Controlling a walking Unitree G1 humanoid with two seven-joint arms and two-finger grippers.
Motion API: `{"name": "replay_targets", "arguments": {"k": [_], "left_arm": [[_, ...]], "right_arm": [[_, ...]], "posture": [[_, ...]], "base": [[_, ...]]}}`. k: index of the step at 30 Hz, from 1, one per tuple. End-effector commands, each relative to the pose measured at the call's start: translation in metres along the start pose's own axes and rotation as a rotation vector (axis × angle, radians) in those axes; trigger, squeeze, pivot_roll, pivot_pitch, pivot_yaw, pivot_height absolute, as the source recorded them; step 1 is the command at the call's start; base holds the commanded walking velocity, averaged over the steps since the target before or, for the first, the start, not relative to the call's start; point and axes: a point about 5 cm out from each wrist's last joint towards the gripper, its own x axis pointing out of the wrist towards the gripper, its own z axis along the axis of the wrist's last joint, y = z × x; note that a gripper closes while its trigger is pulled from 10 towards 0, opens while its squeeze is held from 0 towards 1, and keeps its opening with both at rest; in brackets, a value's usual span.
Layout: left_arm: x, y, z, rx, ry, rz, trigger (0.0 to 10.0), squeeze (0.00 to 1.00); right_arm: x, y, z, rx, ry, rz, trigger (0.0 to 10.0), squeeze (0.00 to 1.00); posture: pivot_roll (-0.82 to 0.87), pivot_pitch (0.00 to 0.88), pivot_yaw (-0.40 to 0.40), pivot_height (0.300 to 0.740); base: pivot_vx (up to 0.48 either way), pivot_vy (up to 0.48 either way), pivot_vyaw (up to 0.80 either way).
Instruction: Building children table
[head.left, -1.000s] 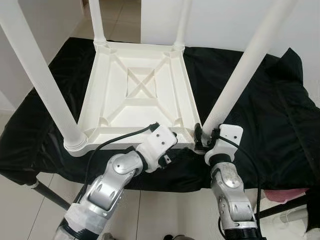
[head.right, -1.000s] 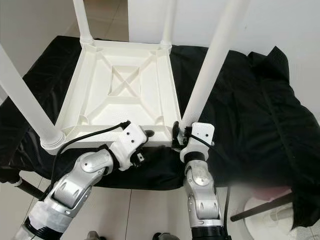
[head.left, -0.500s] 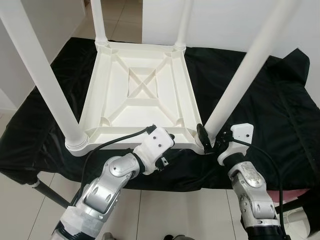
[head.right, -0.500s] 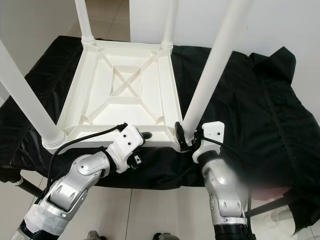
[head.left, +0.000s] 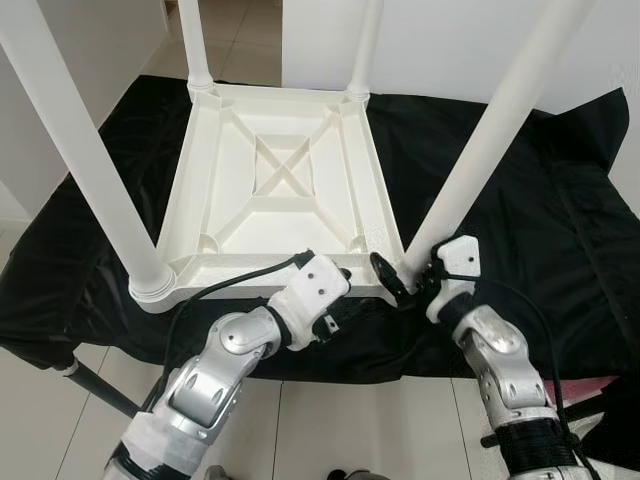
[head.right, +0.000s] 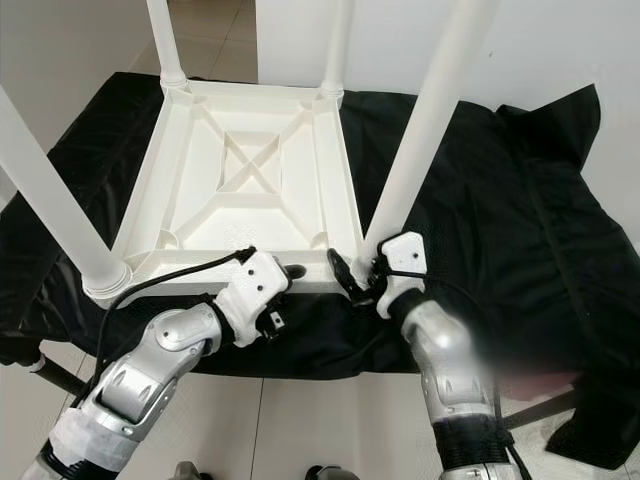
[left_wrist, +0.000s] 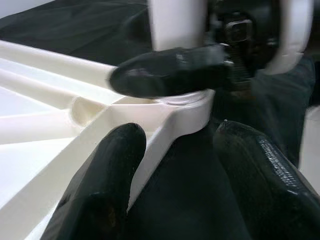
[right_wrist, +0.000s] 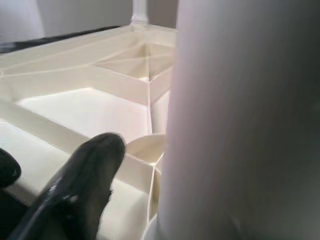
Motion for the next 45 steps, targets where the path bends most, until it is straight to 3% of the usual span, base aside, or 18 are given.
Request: {"name": "replay_targets", "arguments": {"k": [1, 2, 12, 13, 14, 21, 24, 28, 30, 37, 39, 45], "left_arm": [[0.000, -0.007, 0.002, 0.009, -0.004, -0.058, 10.0, 0.00], [0.000, -0.008, 0.001, 0.011, 0.006, -0.063, 10.0, 0.00], [0.000, -0.007, -0.002, 0.020, 0.018, -0.051, 10.0, 0.00], [0.000, -0.007, -0.002, 0.020, 0.017, -0.051, 10.0, 0.00], [0.000, -0.006, -0.001, 0.029, 0.011, -0.040, 10.0, 0.00], [0.002, 0.000, 0.000, 0.037, 0.008, 0.000, 10.0, 0.00], [0.003, 0.002, 0.000, 0.039, 0.011, 0.006, 10.0, 0.00], [0.003, 0.002, -0.001, 0.041, 0.011, 0.006, 10.0, 0.00], [0.006, 0.001, 0.001, 0.041, 0.005, 0.003, 10.0, 0.00], [0.007, -0.001, 0.001, 0.039, 0.004, -0.010, 10.0, 0.00], [0.005, -0.002, 0.000, 0.038, 0.005, -0.015, 10.0, 0.00], [0.005, -0.001, 0.000, 0.029, 0.003, -0.008, 10.0, 0.00]], "right_arm": [[0.000, 0.000, -0.004, -0.015, 0.021, 0.019, 3.6, 0.00], [0.000, -0.002, -0.005, -0.026, 0.027, 0.021, 0.0, 0.00], [-0.007, -0.005, -0.013, -0.008, 0.051, 0.038, 0.0, 0.00], [-0.008, -0.005, -0.013, 0.002, 0.049, 0.031, 1.4, 0.00], [-0.008, -0.006, -0.012, 0.012, 0.047, 0.014, 10.0, 0.00], [-0.008, -0.008, -0.012, 0.023, 0.064, -0.068, 10.0, 0.00], [-0.009, -0.008, -0.012, 0.009, 0.087, -0.200, 10.0, 0.00], [-0.010, -0.006, -0.011, 0.016, 0.084, -0.252, 10.0, 0.00], [-0.012, 0.002, -0.014, 0.048, 0.097, -0.398, 10.0, 0.00], [-0.013, 0.014, -0.016, 0.072, 0.124, -0.518, 10.0, 0.00], [-0.014, 0.025, -0.017, 0.106, 0.137, -0.631, 10.0, 0.00], [-0.006, 0.044, -0.011, 0.167, 0.122, -0.671, 10.0, 0.00]], "posture": [[-0.01, 0.116, -0.058, 0.740], [-0.01, 0.113, -0.062, 0.740], [0.00, 0.103, -0.076, 0.740], [0.00, 0.103, -0.075, 0.740], [0.00, 0.100, -0.071, 0.740], [-0.01, 0.099, -0.066, 0.740], [-0.01, 0.099, -0.065, 0.740], [-0.02, 0.098, -0.059, 0.740], [-0.02, 0.100, -0.056, 0.740], [-0.02, 0.101, -0.059, 0.740], [-0.02, 0.103, -0.064, 0.740], [-0.02, 0.106, -0.064, 0.740]], "base": [[0.000, 0.000, 0.00], [0.000, 0.000, 0.00], [0.000, 0.000, 0.00], [0.000, 0.000, 0.00], [0.000, 0.000, 0.00], [0.000, 0.000, 0.00], [0.000, 0.000, 0.00], [0.000, 0.000, 0.00], [0.000, 0.000, 0.00], [0.000, 0.000, 0.00], [0.000, 0.000, 0.00], [0.000, 0.000, 0.00]]}}
